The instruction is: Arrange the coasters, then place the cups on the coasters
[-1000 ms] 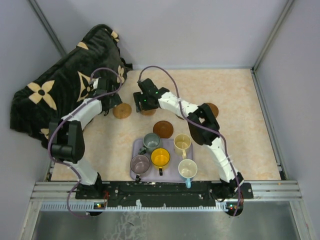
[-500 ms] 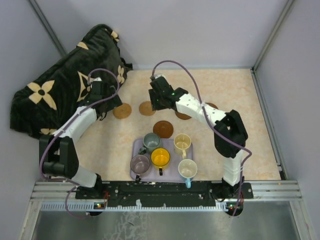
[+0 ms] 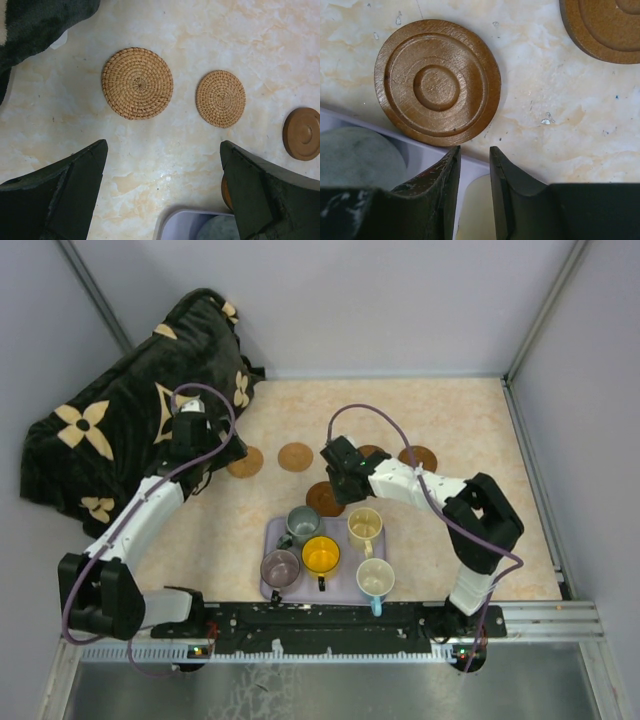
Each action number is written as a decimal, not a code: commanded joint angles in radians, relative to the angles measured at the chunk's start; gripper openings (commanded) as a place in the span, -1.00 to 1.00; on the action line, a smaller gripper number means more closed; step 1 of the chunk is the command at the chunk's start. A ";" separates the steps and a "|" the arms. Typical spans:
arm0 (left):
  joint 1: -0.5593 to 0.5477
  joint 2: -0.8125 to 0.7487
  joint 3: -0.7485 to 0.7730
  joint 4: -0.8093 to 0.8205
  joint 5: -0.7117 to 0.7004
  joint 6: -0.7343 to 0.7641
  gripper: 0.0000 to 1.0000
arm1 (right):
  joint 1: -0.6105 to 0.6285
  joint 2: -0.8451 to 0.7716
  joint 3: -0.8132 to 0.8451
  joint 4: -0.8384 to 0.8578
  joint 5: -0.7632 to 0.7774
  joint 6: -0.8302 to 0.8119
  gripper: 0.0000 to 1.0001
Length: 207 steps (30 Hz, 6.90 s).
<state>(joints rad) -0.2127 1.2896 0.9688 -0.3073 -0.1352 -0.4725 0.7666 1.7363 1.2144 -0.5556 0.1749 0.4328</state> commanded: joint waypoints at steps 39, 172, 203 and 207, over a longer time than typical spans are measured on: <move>-0.005 0.015 -0.035 0.031 0.000 0.007 0.99 | -0.049 0.308 0.192 -0.050 0.087 0.142 -0.43; -0.040 0.232 0.018 0.123 -0.085 0.078 0.99 | -0.156 0.268 0.439 -0.028 0.127 -0.006 -0.29; -0.111 0.263 -0.019 0.156 -0.137 0.088 0.99 | -0.138 0.348 0.319 0.023 0.146 0.030 -0.34; -0.111 0.267 -0.018 0.153 -0.149 0.088 0.99 | -0.138 0.369 0.340 0.023 0.149 0.029 -0.34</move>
<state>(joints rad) -0.3237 1.5452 0.9508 -0.1715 -0.2623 -0.3855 0.6254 2.0724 1.5074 -0.5438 0.2958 0.4648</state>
